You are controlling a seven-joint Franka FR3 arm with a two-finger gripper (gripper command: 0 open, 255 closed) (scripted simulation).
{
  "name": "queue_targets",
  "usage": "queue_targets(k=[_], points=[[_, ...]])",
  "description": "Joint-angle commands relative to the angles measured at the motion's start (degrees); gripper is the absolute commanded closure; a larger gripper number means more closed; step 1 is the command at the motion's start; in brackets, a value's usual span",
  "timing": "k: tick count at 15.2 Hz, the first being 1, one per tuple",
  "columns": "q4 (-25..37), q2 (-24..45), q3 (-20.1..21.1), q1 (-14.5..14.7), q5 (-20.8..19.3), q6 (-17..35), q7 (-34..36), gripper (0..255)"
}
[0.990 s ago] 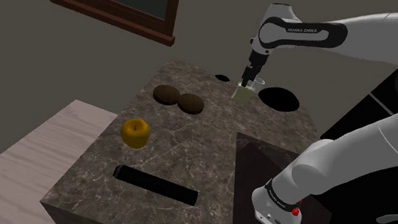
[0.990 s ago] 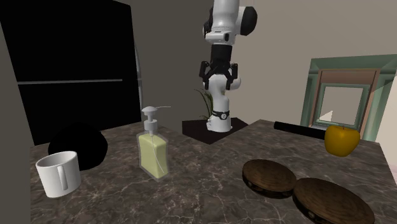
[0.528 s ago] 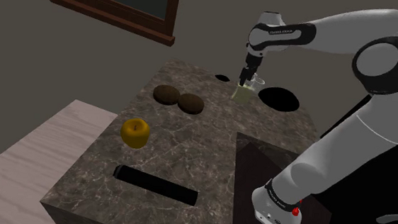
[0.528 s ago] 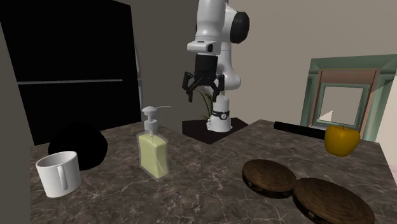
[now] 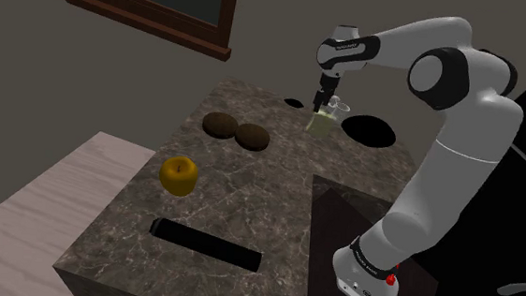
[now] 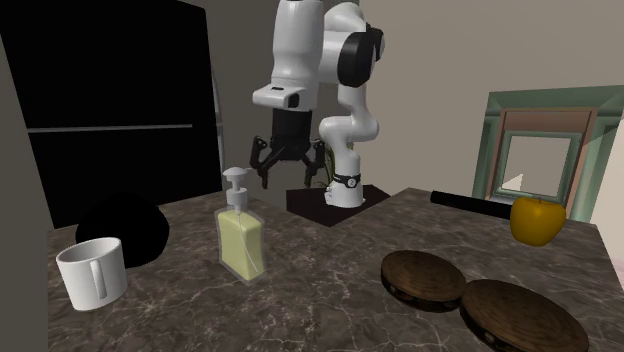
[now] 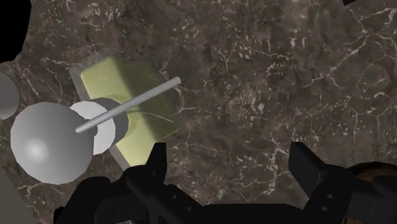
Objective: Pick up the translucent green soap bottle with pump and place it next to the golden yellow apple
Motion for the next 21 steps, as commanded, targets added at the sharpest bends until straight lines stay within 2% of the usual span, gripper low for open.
queue_targets(k=[1,6,7,14,21], points=[[4.5,4.7,-0.2,-1.5,1.3,0.0,-2.0,0],[17.7,16.6,0.2,-5.7,4.0,-1.9,-5.7,0],[18.8,17.5,0.3,-6.1,4.2,-2.1,-5.9,0],[15.6,19.3,0.5,-6.6,4.7,2.8,-6.2,0],[15.6,19.3,0.5,-6.6,4.7,2.8,-6.2,0]])
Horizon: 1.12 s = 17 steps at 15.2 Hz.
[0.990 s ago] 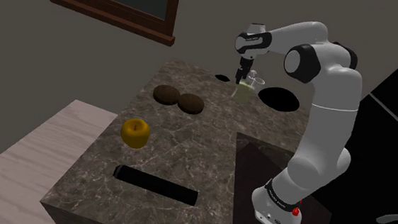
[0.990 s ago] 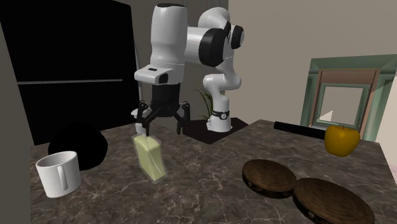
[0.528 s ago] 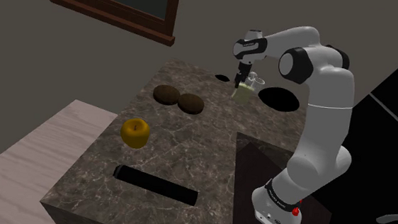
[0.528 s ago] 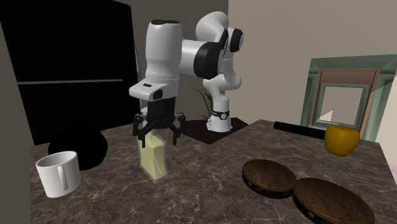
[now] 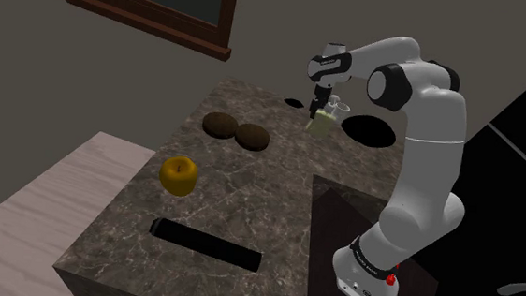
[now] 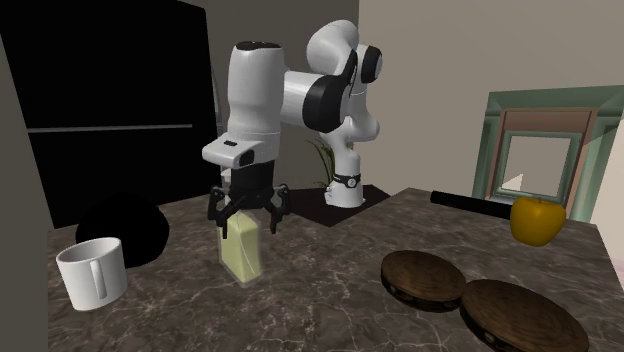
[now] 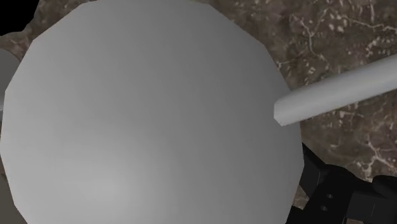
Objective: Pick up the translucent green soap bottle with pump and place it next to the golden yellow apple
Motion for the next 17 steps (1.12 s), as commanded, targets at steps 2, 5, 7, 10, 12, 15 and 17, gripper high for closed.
queue_targets(k=[2,5,7,10,12,15,17], points=[[0.0,0.0,0.0,0.0,0.0,0.0,0.0,255],[0.0,0.0,0.0,0.0,0.0,0.0,0.0,255],[0.0,0.0,0.0,0.0,0.0,0.0,0.0,255],[0.0,0.0,0.0,0.0,0.0,0.0,0.0,255],[0.3,-0.3,-0.1,0.0,-0.1,-0.6,0.0,255],[1.1,-1.3,-0.3,0.1,-0.3,-2.4,-0.1,255],[1.8,-1.9,-0.4,0.2,-0.5,-3.6,-0.2,255]])
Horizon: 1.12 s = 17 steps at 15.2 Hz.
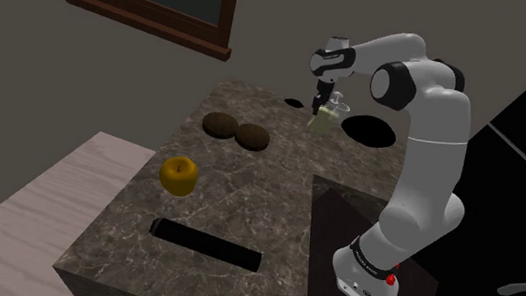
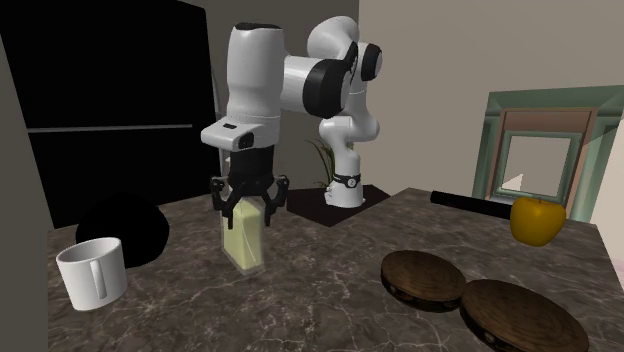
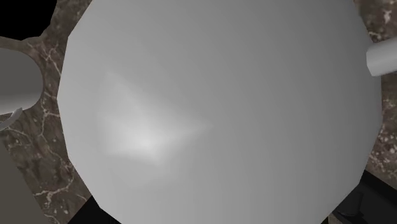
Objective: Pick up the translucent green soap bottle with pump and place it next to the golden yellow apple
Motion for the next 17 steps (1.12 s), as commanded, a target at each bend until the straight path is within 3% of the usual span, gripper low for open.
queue_targets(k=[1,17], points=[[1.0,-0.5,-0.1,0.0,-0.1,-1.4,-0.1,255],[8.9,-3.4,-0.8,-0.1,-0.9,-12.1,-0.9,255]])
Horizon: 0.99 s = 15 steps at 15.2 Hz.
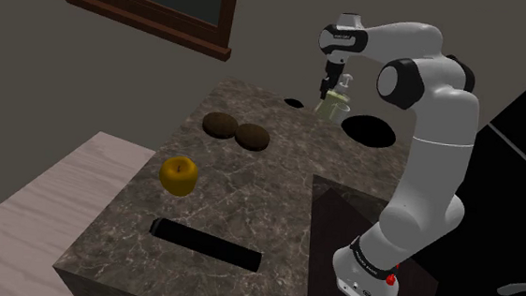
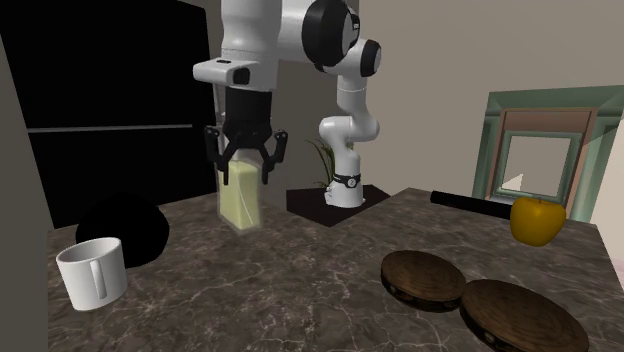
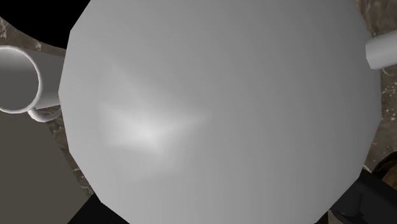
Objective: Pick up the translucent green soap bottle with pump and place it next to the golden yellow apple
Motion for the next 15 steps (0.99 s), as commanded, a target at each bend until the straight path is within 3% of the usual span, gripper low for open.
queue_targets(k=[1,15], points=[[1.2,-0.3,-0.1,-0.1,-0.1,-1.6,-0.2,255],[12.3,0.2,-0.3,-1.1,0.1,-12.0,-1.3,255]])
